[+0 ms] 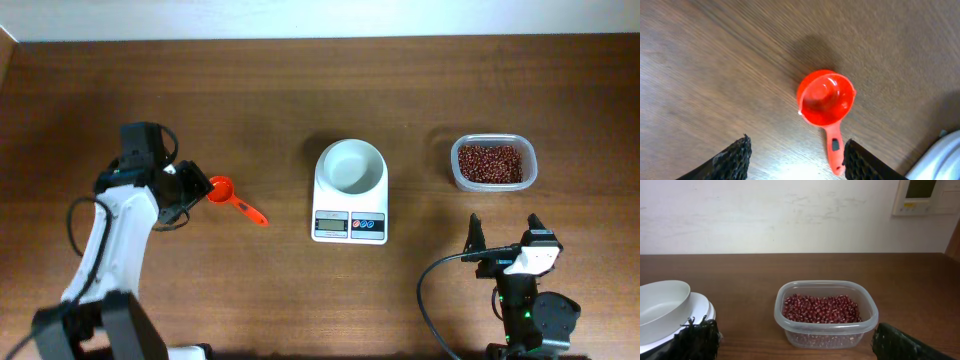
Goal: Scoop and weigh 50g on scale
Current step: 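Move the left gripper forward over the orange scoop handle, then close the left gripper on the orange scoop's cup rim and lift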
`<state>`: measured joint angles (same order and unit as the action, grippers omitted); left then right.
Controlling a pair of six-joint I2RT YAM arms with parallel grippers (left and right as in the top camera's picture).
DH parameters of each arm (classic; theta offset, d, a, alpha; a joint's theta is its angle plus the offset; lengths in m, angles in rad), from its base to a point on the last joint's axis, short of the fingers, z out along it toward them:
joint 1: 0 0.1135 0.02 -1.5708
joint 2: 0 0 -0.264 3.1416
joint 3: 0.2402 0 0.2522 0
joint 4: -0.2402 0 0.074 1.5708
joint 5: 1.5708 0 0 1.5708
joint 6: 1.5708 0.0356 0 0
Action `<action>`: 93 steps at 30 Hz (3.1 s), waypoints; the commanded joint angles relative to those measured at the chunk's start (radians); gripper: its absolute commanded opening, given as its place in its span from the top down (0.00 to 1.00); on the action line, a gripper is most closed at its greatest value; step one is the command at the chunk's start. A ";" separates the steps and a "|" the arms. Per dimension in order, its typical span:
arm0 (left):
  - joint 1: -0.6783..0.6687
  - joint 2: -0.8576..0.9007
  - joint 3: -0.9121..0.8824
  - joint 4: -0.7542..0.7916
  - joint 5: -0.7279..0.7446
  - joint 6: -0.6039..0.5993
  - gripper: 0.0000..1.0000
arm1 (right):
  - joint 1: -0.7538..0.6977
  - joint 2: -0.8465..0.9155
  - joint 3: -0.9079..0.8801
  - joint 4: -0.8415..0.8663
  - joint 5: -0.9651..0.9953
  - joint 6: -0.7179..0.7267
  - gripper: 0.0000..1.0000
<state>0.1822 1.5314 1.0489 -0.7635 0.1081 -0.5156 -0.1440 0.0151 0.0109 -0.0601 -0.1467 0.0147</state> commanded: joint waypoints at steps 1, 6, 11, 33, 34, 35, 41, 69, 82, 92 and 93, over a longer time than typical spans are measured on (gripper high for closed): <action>0.002 0.102 0.026 -0.001 0.071 0.020 0.35 | 0.008 -0.006 -0.005 -0.006 0.002 0.000 0.01; 0.002 0.160 0.025 0.057 0.066 0.019 0.26 | 0.008 -0.006 -0.005 -0.006 0.002 0.000 0.01; 0.001 0.166 0.025 0.082 0.015 0.008 0.38 | 0.008 -0.006 -0.005 -0.006 0.002 0.000 0.01; -0.064 0.295 0.014 0.146 -0.005 -0.084 0.76 | 0.008 -0.006 -0.005 -0.006 0.002 0.000 0.01; -0.064 0.295 0.014 0.145 -0.022 -0.084 0.76 | 0.008 -0.006 -0.005 -0.006 0.002 0.000 0.01; -0.064 0.295 0.014 0.146 -0.030 -0.084 0.76 | 0.008 -0.006 -0.005 -0.006 0.002 0.000 0.01; -0.064 0.296 0.014 0.184 -0.030 -0.084 1.00 | 0.008 -0.006 -0.005 -0.006 0.002 0.000 0.01; -0.060 0.073 0.014 0.021 -0.033 -0.290 1.00 | 0.008 -0.006 -0.005 -0.006 0.002 0.000 0.01; -0.060 -0.011 0.014 -0.250 0.006 -0.448 1.00 | 0.008 -0.006 -0.005 -0.006 0.002 0.000 0.01; -0.060 -0.021 0.014 -0.311 0.026 -0.481 1.00 | 0.008 -0.006 -0.005 -0.006 0.002 0.000 0.01; -0.063 -0.040 0.014 -0.321 0.026 -0.461 1.00 | 0.008 -0.006 -0.005 -0.006 0.002 0.000 0.01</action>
<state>0.1181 1.5417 1.0595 -1.0706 0.1116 -0.9848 -0.1440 0.0147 0.0109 -0.0601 -0.1467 0.0147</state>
